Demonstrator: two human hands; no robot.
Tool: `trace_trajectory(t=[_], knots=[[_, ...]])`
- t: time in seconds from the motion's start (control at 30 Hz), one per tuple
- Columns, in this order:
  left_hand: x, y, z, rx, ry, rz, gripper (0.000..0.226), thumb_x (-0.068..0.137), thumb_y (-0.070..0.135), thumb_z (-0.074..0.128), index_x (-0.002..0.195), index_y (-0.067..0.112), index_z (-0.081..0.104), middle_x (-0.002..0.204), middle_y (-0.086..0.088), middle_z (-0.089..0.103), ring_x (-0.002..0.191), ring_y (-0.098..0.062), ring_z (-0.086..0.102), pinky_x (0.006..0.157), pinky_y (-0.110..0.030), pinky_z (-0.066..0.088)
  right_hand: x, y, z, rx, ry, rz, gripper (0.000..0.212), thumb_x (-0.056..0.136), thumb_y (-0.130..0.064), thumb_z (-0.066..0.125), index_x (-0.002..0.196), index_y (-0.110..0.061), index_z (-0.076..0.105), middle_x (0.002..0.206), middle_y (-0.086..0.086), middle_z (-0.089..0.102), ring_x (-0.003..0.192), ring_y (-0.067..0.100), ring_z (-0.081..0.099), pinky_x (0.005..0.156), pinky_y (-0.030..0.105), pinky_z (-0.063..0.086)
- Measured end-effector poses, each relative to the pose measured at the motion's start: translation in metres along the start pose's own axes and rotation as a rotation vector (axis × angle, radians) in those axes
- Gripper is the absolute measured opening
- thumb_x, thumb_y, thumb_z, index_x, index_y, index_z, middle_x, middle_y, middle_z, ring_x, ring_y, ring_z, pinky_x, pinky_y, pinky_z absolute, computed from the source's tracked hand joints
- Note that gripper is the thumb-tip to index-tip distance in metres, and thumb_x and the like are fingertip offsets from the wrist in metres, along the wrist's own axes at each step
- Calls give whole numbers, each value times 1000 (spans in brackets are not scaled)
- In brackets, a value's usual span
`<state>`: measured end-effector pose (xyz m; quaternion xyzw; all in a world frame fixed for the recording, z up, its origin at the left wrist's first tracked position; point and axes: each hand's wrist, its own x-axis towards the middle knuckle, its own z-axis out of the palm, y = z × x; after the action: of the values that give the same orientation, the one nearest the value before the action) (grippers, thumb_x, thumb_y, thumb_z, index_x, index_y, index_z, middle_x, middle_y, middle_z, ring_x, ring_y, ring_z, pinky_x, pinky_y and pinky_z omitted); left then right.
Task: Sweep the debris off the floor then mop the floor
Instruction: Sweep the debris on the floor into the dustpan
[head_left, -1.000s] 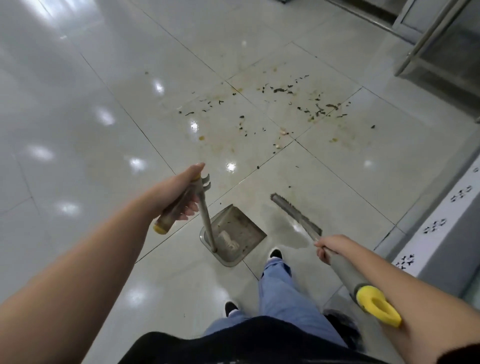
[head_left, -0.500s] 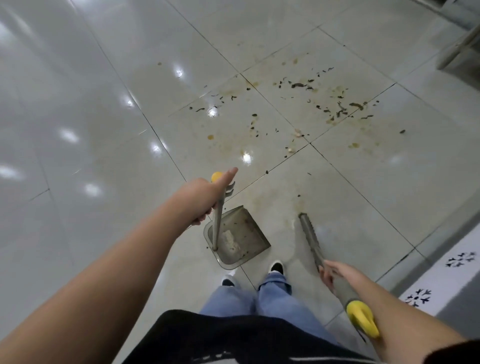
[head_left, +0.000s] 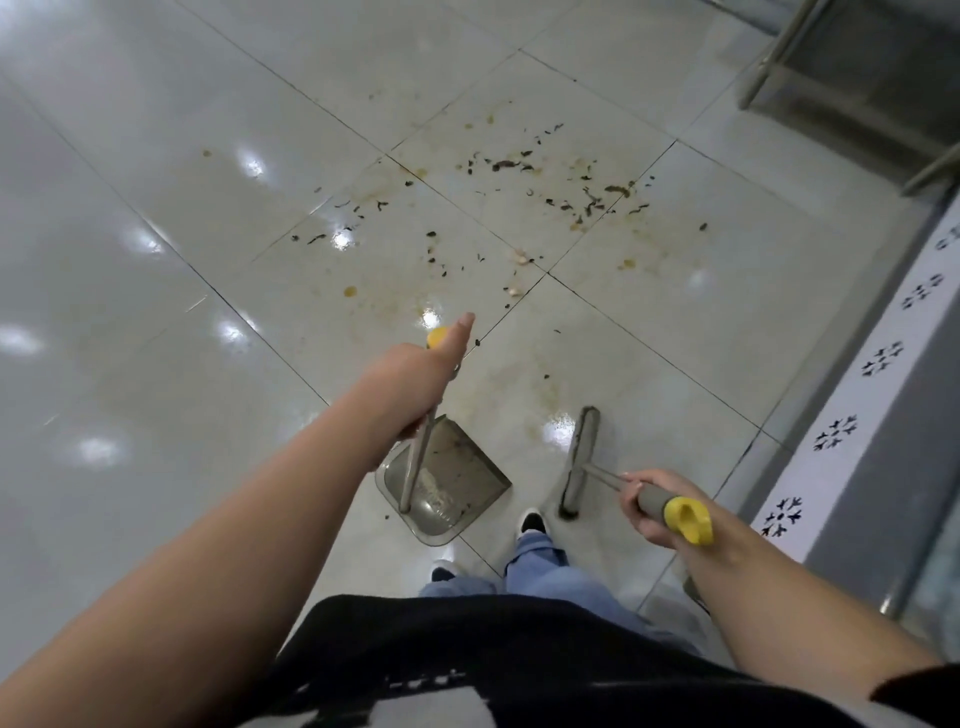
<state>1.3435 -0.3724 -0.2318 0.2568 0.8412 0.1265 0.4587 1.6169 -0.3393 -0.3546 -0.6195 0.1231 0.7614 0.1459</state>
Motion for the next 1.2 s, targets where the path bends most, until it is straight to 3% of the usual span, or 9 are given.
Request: trace_trajectory(t=[0.2, 0.27, 0.37, 0.53, 0.77, 0.83, 0.9, 1.03, 1.2], knots=[[11, -1, -6, 59, 30, -94, 98, 30, 96, 17, 58, 7, 50, 24, 0, 36, 18, -17, 33, 37, -21, 41, -12, 9, 9, -30, -29, -63, 22, 95, -16, 51, 77, -3, 46, 53, 10, 48, 38, 15, 53, 32, 16, 46], [8, -3, -9, 60, 4, -58, 97, 41, 95, 18, 66, 9, 57, 27, 0, 39, 20, -17, 36, 36, -18, 40, -16, 7, 17, -68, -48, -93, 26, 97, -13, 45, 73, -4, 44, 50, 9, 46, 35, 14, 49, 31, 15, 43], [3, -6, -10, 83, -31, 9, 90, 75, 81, 26, 102, 4, 63, 50, -4, 47, 38, -18, 43, 41, -21, 36, -12, -1, 32, -7, -84, -111, 23, 97, -4, 39, 74, -7, 40, 37, 5, 40, 25, 10, 42, 28, 13, 39], [-10, -21, -15, 53, 29, 16, 81, 72, 83, 25, 62, 8, 52, 51, -4, 46, 38, -19, 42, 44, -20, 36, 1, -18, 65, -207, -130, -68, 26, 97, -4, 33, 71, -8, 37, 37, 3, 39, 25, 7, 41, 30, 12, 40], [-16, -43, -22, 75, 88, -25, 80, 67, 83, 26, 56, 8, 51, 45, -3, 48, 37, -19, 47, 42, -19, 37, 30, -56, 122, -62, -245, -76, 16, 93, -4, 38, 78, -9, 38, 52, 3, 38, 26, 9, 42, 31, 10, 38], [-16, -49, -24, 66, 101, -26, 80, 64, 84, 26, 55, 9, 51, 43, -2, 48, 38, -20, 47, 43, -20, 38, 31, -56, 132, 11, -279, -65, 12, 77, 1, 46, 80, -9, 39, 57, 1, 36, 25, 9, 40, 32, 10, 38], [-18, -56, -28, 68, 112, -24, 78, 66, 83, 27, 54, 10, 50, 40, -1, 46, 37, -20, 47, 43, -19, 38, 27, -51, 141, 13, -305, -45, 16, 68, -1, 48, 77, -10, 38, 46, 4, 37, 24, 9, 39, 32, 11, 38], [-24, -78, -43, 118, 148, -42, 76, 78, 76, 24, 57, 7, 48, 48, -7, 48, 39, -21, 48, 43, -22, 40, 7, -21, 153, -234, -293, 42, 26, 94, -10, 38, 68, -12, 35, 40, 3, 37, 24, 7, 38, 29, 10, 35], [-55, -115, -83, 164, 264, -66, 77, 80, 73, 18, 55, 6, 46, 48, -10, 46, 36, -23, 45, 41, -21, 35, -17, 13, 141, -554, -241, 120, 32, 98, -14, 34, 66, -11, 35, 43, 2, 36, 23, 5, 36, 27, 8, 32]])
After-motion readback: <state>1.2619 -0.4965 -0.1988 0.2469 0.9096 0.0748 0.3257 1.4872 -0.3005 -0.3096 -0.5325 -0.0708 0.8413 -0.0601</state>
